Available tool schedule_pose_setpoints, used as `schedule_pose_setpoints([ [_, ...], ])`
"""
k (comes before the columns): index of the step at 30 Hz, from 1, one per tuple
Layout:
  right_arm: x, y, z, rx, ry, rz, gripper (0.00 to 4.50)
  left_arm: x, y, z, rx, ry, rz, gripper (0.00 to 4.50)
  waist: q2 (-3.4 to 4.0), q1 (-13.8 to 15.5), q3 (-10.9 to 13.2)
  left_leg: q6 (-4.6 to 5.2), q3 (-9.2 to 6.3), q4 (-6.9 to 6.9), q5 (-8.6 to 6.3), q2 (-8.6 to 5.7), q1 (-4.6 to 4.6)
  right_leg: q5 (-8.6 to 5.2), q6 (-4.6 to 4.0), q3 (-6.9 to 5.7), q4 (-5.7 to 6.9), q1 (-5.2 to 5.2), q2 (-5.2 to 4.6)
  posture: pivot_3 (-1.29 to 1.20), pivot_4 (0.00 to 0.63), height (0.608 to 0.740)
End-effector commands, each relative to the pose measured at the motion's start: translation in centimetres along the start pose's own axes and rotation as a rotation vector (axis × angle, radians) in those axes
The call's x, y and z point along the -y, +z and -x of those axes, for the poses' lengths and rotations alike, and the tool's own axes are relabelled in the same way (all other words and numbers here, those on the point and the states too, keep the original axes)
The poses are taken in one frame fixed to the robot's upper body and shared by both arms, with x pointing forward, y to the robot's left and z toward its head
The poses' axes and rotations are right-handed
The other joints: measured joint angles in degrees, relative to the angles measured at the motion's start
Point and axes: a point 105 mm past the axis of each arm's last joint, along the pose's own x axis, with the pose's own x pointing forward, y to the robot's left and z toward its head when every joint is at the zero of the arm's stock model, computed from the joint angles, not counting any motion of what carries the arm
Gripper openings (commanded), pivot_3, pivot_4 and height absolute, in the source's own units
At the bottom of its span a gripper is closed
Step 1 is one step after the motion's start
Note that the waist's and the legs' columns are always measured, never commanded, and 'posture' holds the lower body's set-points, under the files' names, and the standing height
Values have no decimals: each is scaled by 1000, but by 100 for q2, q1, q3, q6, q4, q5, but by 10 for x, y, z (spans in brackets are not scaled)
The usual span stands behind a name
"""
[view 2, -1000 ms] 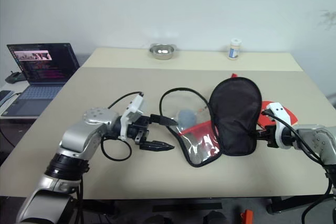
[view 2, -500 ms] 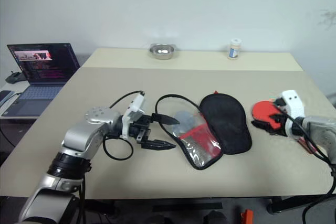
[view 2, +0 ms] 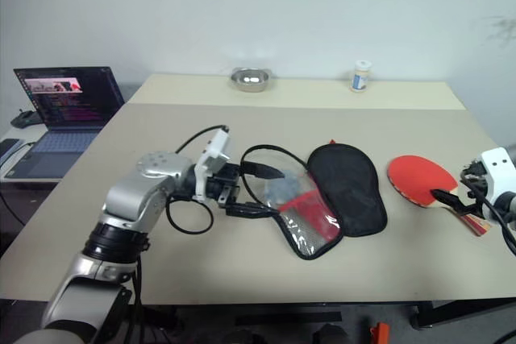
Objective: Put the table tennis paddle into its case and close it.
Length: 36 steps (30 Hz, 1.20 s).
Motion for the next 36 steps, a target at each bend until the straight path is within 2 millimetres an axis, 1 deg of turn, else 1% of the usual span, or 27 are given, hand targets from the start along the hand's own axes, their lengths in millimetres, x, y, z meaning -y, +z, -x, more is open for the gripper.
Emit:
schedule_pose_setpoints([
  [1,14,-1,-2,-37,5,15,4489,0,12,-3,5,-17,-59,4500,3,-20,2,0,0,0,0,2,1,0,-1,2,1,-1,5,0,150,740],
  [5,22,-14,-13,-119,17,2,4489,-1,14,-3,4,-19,-65,4500,9,-46,5,0,4,-2,0,4,6,2,-4,19,9,-7,15,0,150,740],
  [8,24,-16,-21,-127,17,11,4489,-1,14,-2,2,-17,-68,4500,9,-36,6,-1,4,-2,0,5,8,2,-4,19,9,-6,16,0,150,740],
  [11,22,-20,-28,-141,28,5,4489,-1,13,-1,-1,-14,-70,4500,9,-35,6,-1,9,-1,0,4,7,7,-12,24,8,-6,14,0,150,740],
  [14,15,-27,-35,-163,67,-6,4489,-1,12,2,-6,-3,-69,4500,9,-41,6,-2,16,1,1,4,8,11,-16,28,8,-6,13,0,150,740],
  [17,9,-31,-40,-164,88,-13,4489,0,10,4,-11,4,-66,4500,9,-45,5,-3,17,1,1,6,11,11,-17,29,13,-6,14,0,150,740],
  [20,-1,-31,-46,-152,127,-19,4489,0,8,5,-15,8,-63,4500,8,-52,5,-6,17,1,3,9,19,12,-18,30,16,-1,16,0,150,740],
  [23,-5,-26,-49,-125,134,-41,4489,-1,7,6,-17,11,-63,4500,7,-76,5,-7,17,1,3,11,27,13,-21,31,19,2,18,0,150,740],
  [26,-7,-20,-51,-98,127,-74,3875,-2,6,8,-21,18,-63,4500,7,-112,5,-8,18,1,4,11,32,14,-22,35,21,4,19,0,150,740],
  [30,-9,-13,-52,-73,114,-106,2545,-5,5,11,-26,31,-63,4500,7,-140,5,-9,19,0,4,11,34,14,-23,36,23,5,19,0,150,740],
  [34,-6,3,-49,-17,60,-146,1248,-8,5,17,-32,59,-65,4500,8,-153,6,-10,20,-2,5,13,33,15,-23,38,23,3,20,0,150,740],
  [35,-7,10,-47,8,49,-155,1057,-9,5,19,-34,68,-64,4500,12,-141,8,-11,20,-2,5,12,33,15,-23,38,24,3,19,0,150,740],
  [36,-8,18,-44,30,46,-157,1055,-9,4,21,-35,77,-62,4500,15,-124,9,-12,20,-2,6,11,30,15,-23,36,24,2,17,0,150,740],
])
